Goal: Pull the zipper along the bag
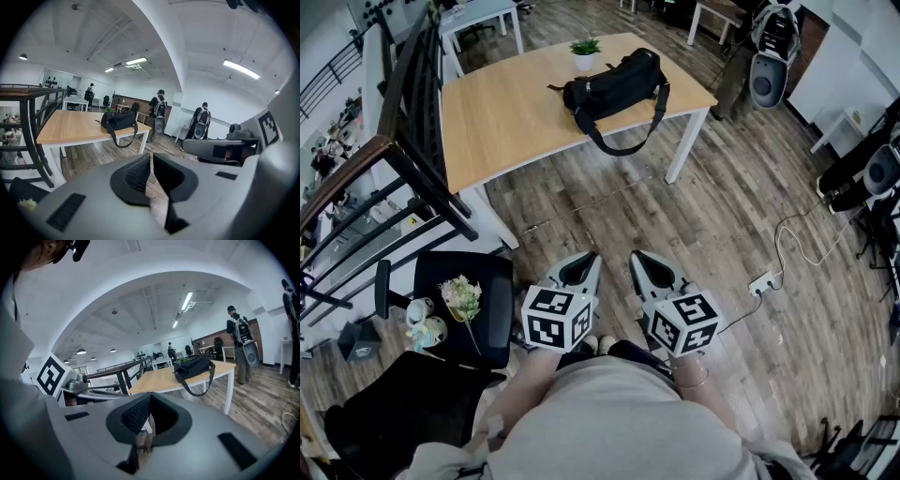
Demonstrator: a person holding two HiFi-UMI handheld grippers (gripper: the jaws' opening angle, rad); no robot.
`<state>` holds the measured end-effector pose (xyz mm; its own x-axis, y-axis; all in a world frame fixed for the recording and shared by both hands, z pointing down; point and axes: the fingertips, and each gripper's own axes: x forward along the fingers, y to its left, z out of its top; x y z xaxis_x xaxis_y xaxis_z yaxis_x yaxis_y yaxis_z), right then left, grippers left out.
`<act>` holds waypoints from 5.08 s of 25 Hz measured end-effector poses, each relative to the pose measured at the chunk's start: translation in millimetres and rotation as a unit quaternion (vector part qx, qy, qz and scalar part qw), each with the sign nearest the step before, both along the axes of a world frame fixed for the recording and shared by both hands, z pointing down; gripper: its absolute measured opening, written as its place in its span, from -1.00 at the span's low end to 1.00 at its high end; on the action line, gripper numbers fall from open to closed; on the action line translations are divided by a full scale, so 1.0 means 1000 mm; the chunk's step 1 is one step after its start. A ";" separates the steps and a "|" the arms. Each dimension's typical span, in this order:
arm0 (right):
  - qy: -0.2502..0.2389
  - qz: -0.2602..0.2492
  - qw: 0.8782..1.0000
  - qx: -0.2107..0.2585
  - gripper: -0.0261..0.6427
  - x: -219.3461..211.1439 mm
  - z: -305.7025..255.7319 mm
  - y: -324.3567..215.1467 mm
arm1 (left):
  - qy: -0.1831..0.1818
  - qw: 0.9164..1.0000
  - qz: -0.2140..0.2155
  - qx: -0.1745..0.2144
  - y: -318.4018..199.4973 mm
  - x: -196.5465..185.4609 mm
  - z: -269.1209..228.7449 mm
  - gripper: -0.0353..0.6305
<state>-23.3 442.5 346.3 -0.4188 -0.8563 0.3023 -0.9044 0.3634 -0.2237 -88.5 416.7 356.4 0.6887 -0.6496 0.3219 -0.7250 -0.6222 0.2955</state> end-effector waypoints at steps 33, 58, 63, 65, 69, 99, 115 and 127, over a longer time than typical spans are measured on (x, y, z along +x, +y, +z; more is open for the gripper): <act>0.013 -0.026 0.999 0.022 -0.90 0.033 0.003 -0.010 | 0.024 0.999 -0.016 0.033 -0.009 0.035 -0.008 -0.78; 0.015 0.012 1.000 0.010 -0.69 0.043 0.005 -0.296 | 0.016 0.999 0.029 0.017 -0.299 0.048 -0.007 -0.57; 0.015 0.027 1.000 0.002 -0.70 0.045 0.006 -0.335 | 0.011 0.999 0.045 0.013 -0.344 0.048 -0.004 -0.57; 0.014 0.033 0.999 -0.002 -0.71 0.046 0.007 -0.346 | 0.010 0.999 0.048 0.009 -0.355 0.048 -0.002 -0.57; 0.014 0.029 0.999 -0.016 -0.72 0.042 0.016 -0.364 | 0.012 0.999 0.046 -0.013 -0.370 0.046 0.010 -0.57; 0.026 -0.168 0.985 -0.002 -0.74 0.064 0.018 -0.570 | 0.034 0.986 -0.162 -0.016 -0.550 0.050 0.007 -0.57; 0.023 -0.212 0.977 -0.010 -0.74 0.065 0.027 -0.587 | 0.031 0.978 -0.203 -0.030 -0.563 0.049 0.019 -0.35; 0.043 -0.206 0.977 -0.014 -0.75 0.039 0.027 -0.586 | 0.057 0.981 -0.176 -0.064 -0.560 0.031 0.026 -0.15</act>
